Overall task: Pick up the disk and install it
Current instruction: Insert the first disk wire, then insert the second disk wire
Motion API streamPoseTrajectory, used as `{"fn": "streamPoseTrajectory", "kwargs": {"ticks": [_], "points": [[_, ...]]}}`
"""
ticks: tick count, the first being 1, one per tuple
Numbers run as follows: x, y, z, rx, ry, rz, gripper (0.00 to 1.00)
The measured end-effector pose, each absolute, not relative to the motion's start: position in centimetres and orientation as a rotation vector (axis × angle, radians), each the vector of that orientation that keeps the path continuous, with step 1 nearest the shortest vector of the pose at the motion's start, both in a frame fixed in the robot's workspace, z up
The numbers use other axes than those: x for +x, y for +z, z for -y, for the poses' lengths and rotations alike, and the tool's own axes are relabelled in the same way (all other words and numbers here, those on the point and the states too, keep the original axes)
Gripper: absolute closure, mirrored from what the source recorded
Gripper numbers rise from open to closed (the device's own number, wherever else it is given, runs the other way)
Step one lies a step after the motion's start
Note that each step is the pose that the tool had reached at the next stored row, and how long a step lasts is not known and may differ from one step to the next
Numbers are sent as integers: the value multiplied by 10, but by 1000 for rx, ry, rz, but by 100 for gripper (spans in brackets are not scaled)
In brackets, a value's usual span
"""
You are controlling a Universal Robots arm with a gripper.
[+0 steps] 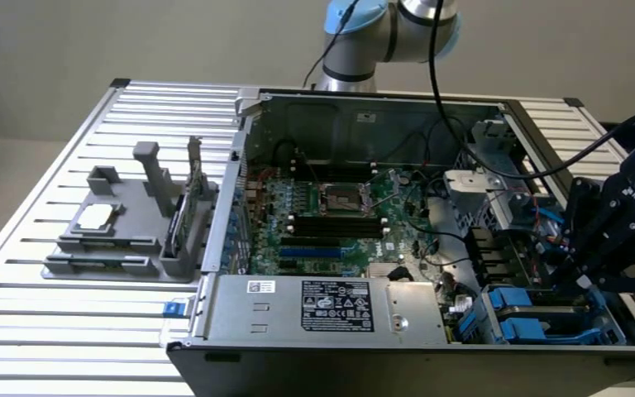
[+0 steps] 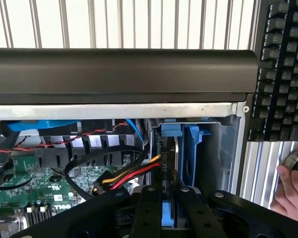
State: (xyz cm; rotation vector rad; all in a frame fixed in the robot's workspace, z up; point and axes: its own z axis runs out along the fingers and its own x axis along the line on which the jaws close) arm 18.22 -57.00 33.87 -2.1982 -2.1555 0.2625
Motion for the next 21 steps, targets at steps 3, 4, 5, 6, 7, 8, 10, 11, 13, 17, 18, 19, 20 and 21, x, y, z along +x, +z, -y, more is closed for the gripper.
{"fn": "streamPoseTrajectory", "kwargs": {"ticks": [3,4,5,6,7,8,10,11,13,17,18,19,20,21], "points": [[182,338,569,-2202,261,2155,83],[182,338,569,-2203,261,2155,83],[182,338,569,-2203,261,2155,83],[182,337,569,-2205,261,2155,83],[182,337,569,-2206,262,2155,83],[182,337,568,-2207,262,2155,83],[181,336,568,-2209,263,2156,83],[181,336,568,-2210,264,2156,83],[181,335,568,-2212,265,2157,83],[181,334,567,-2216,268,2157,83],[181,334,567,-2217,269,2157,83],[181,334,567,-2218,270,2157,83],[180,334,567,-2219,271,2157,83],[180,333,566,-2220,272,2156,83]]}}
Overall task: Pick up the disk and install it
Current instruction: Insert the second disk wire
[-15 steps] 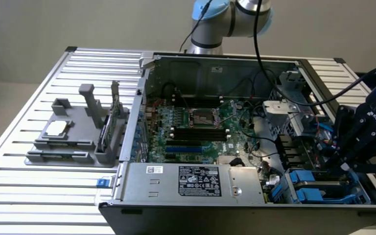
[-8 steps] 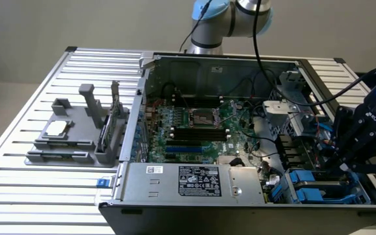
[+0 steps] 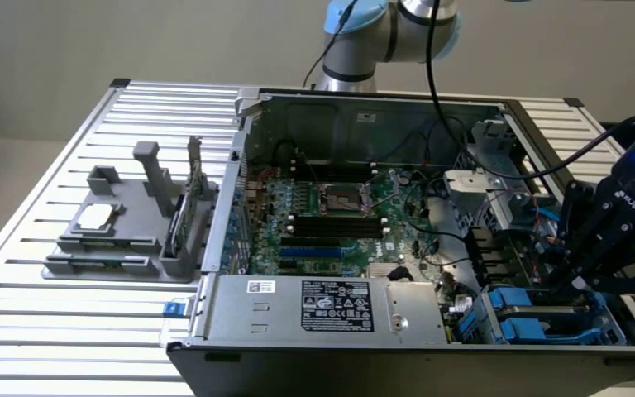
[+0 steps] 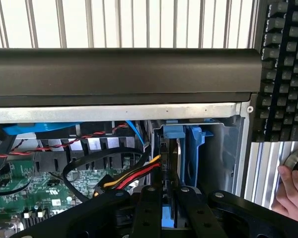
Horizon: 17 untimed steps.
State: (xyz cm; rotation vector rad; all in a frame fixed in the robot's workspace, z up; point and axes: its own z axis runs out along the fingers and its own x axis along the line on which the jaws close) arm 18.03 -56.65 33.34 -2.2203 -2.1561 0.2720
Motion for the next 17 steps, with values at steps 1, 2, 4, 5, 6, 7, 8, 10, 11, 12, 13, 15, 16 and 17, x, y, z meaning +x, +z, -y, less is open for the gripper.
{"fn": "streamPoseTrajectory", "kwargs": {"ticks": [1,2,4,5,6,7,8,10,11,12,13,15,16,17], "points": [[180,333,566,-2221,273,2156,83],[180,333,566,-2222,273,2155,83],[180,332,566,-2225,275,2153,83],[180,332,566,-2226,275,2153,83],[180,332,566,-2226,276,2152,83],[180,332,566,-2227,276,2152,83],[180,332,566,-2227,276,2152,83],[180,331,566,-2228,277,2152,83],[180,331,566,-2228,278,2152,83],[180,331,566,-2228,279,2152,83],[180,331,566,-2228,279,2153,83],[180,331,565,-2229,281,2153,83],[181,331,565,-2229,281,2153,83],[181,331,564,-2230,282,2153,83]]}}
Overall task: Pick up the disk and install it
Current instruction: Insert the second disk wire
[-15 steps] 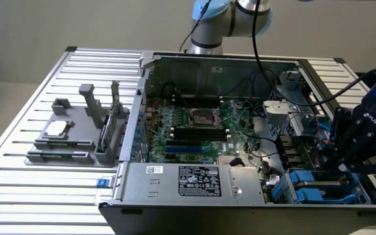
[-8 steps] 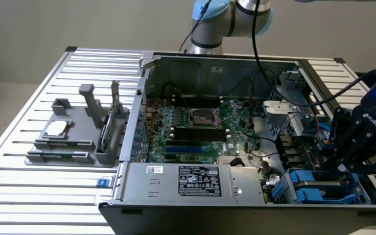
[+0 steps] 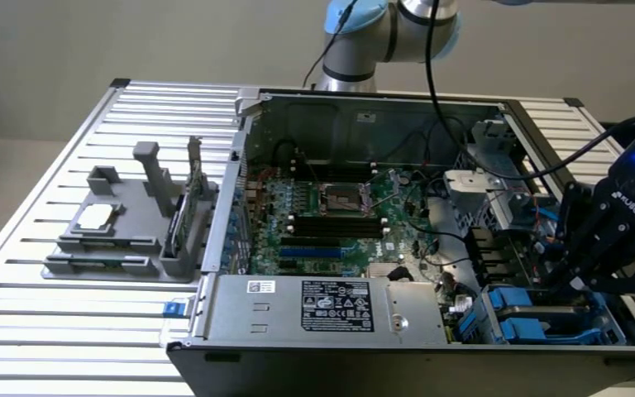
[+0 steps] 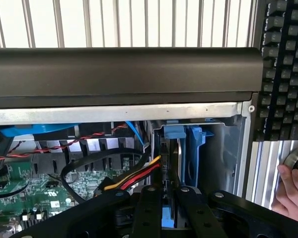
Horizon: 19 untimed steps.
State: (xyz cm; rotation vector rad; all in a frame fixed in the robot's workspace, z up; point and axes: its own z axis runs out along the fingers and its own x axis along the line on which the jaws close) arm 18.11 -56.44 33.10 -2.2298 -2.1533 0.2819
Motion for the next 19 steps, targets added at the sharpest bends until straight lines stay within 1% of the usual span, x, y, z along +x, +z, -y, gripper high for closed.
{"fn": "streamPoseTrajectory", "kwargs": {"ticks": [19], "points": [[183,326,563,-2232,287,2155,83]]}}
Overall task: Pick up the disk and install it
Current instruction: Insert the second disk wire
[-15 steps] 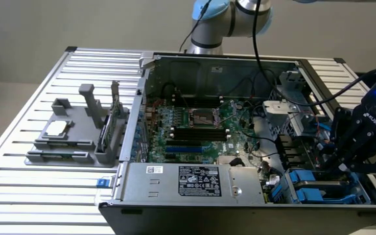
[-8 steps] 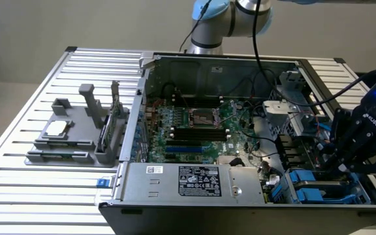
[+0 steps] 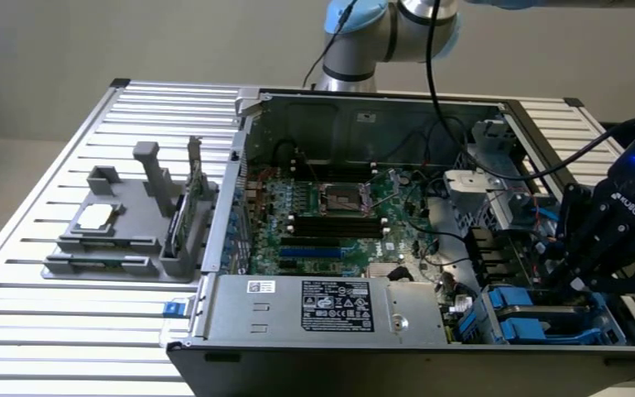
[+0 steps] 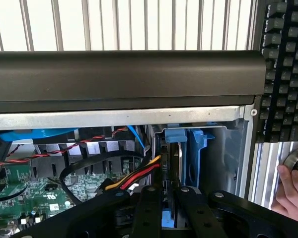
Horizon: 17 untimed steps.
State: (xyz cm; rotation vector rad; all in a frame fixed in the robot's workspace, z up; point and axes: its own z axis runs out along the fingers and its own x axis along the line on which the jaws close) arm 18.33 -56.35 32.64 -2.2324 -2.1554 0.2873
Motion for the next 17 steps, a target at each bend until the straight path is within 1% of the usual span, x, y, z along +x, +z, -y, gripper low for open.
{"fn": "streamPoseTrajectory", "kwargs": {"ticks": [3,4,5,6,17], "points": [[183,326,563,-2231,285,2155,82],[183,327,563,-2232,286,2155,76],[183,328,563,-2232,287,2156,76],[183,330,563,-2232,287,2155,69],[183,355,563,-2232,289,2154,69]]}}
